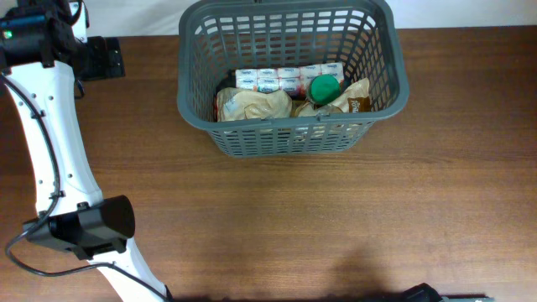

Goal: Pack container

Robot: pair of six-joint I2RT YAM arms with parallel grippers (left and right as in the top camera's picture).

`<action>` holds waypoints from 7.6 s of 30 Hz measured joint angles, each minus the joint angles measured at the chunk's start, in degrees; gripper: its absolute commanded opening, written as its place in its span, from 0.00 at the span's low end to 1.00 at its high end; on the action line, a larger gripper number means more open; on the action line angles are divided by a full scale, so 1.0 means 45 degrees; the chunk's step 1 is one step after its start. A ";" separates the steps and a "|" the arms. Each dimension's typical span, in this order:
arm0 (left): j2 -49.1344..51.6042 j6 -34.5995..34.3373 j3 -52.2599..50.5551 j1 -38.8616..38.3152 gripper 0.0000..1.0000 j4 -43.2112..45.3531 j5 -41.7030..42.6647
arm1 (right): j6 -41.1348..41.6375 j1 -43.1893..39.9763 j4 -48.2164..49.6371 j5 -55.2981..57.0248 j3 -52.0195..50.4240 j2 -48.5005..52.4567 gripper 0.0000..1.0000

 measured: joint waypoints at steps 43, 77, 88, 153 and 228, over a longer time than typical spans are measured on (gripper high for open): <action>0.0000 -0.0049 0.0000 0.0000 0.99 -0.0005 0.0000 | 0.0039 -0.4279 1.3886 -0.3944 -2.4674 -0.8024 0.99; 0.0000 -0.0049 0.0000 0.0000 0.99 0.0000 0.0000 | 0.0039 -0.5280 1.5028 -0.2856 -2.7651 -0.9734 0.99; 0.0000 -0.0049 0.0000 0.0000 0.99 0.0000 0.0000 | 0.0039 -0.5280 1.5028 -0.2851 -2.7656 -0.9734 0.99; -2.5228 -0.0092 -2.9808 -0.3803 0.99 1.9841 0.0491 | 0.0039 -0.5289 1.5057 -0.2764 -2.7656 -0.9758 0.99; -2.5898 -0.0092 -3.1659 -0.3803 0.99 1.8161 0.0782 | 0.0039 -0.5289 1.5052 -0.2764 -2.7656 -0.9758 0.99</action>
